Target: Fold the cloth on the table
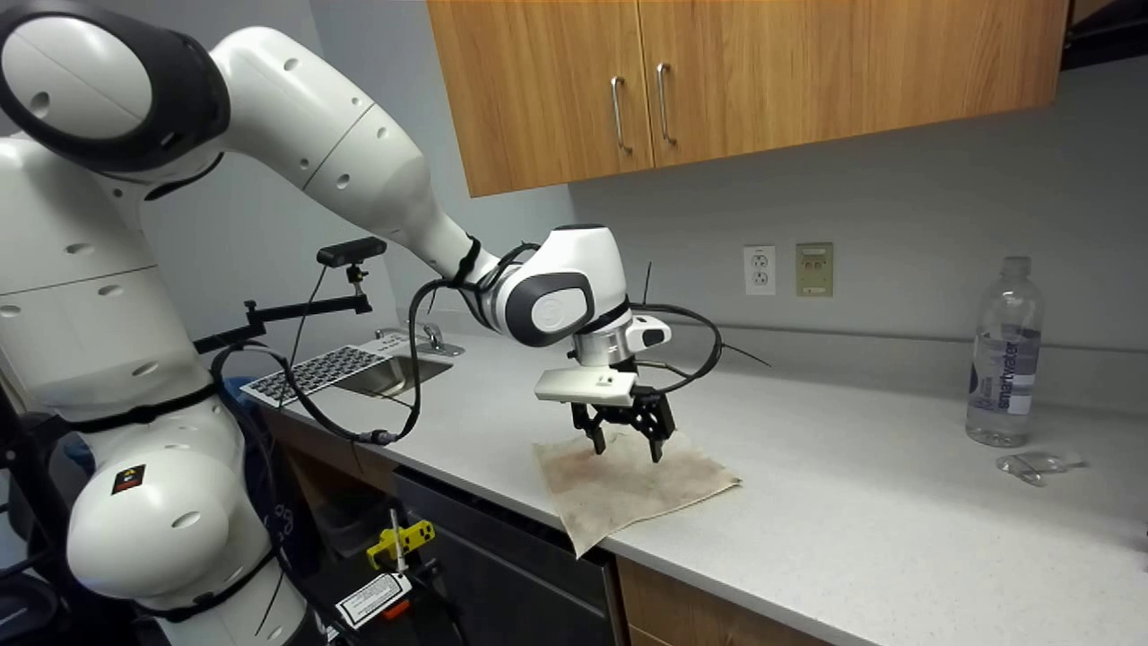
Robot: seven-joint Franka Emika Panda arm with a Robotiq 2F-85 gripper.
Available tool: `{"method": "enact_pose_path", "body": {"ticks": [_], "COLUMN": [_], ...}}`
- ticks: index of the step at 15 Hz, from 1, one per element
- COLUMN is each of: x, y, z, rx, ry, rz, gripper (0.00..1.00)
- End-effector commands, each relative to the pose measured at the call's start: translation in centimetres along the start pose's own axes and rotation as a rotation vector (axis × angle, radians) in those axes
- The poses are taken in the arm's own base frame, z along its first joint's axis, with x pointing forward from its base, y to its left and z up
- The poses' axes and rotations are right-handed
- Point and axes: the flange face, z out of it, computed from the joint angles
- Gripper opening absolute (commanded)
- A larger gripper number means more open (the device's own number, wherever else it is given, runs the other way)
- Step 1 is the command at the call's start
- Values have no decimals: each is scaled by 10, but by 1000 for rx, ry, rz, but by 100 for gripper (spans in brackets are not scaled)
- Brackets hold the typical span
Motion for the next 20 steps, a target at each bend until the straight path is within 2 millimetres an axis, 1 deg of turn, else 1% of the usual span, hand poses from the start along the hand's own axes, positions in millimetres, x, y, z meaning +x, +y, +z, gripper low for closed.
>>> {"method": "enact_pose_path", "body": {"ticks": [1, 2, 4, 9, 13, 20], "x": [28, 33, 43, 63, 72, 85], "y": [11, 15, 26, 54, 74, 93], "z": [-11, -11, -3, 25, 44, 69], "rx": [-31, -29, -33, -30, -34, 62], "ry": [31, 40, 53, 79, 80, 105], "rz": [5, 10, 25, 64, 75, 75], "gripper": [100, 100, 100, 100, 100, 100]}}
